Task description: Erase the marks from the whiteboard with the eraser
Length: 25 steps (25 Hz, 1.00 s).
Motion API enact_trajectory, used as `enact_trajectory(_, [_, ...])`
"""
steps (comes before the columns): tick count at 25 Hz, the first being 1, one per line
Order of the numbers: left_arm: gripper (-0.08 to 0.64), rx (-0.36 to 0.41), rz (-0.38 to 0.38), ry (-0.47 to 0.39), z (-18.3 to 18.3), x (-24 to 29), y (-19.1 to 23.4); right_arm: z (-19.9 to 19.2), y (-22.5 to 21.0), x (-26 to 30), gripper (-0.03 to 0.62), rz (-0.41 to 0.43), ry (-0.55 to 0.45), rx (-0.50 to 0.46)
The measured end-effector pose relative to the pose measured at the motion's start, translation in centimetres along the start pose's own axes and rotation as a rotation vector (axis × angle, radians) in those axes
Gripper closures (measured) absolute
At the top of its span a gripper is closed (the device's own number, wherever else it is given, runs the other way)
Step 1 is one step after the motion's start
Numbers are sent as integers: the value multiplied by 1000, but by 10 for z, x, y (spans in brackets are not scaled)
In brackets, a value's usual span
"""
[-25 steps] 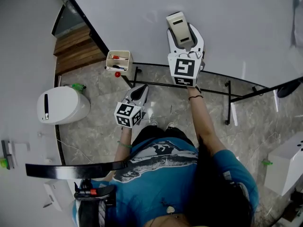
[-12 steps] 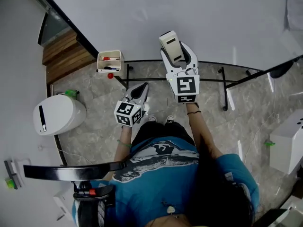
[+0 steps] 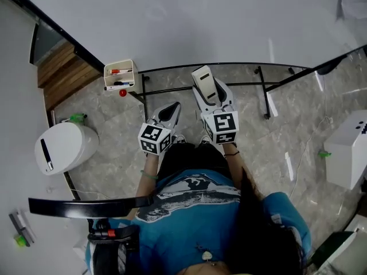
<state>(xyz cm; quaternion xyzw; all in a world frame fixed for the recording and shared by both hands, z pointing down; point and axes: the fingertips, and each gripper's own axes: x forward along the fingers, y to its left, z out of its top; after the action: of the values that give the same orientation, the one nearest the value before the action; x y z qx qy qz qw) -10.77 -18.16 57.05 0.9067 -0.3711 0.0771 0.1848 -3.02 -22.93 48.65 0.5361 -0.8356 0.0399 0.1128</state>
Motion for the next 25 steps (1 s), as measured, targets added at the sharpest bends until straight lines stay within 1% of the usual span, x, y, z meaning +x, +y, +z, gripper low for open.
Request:
enact_trajectory(7, [555,-14,-9,17,-7,2,-13,-35,7,-23,328,28,74,26])
enact_trajectory(10, [555,-20,4,5,-5,2,-18,-42,9,-32,328,51,83,29])
enact_trajectory(12, [555,-32,11,-15,0,3,-29,-43,5,-44,328,60,79,24])
enact_trajectory(15, [555,-47,16,-39,2,8,-54,-47,-9,-72,328,67,71,27])
enact_trajectory(20, [555,-25,57,-57,2,11,-113,-62,-35,-132,328,89,80,31])
enact_trajectory(25, [555,-5,140,-89,-13,-3,-167,-86,-37,-185,328,173,90,27])
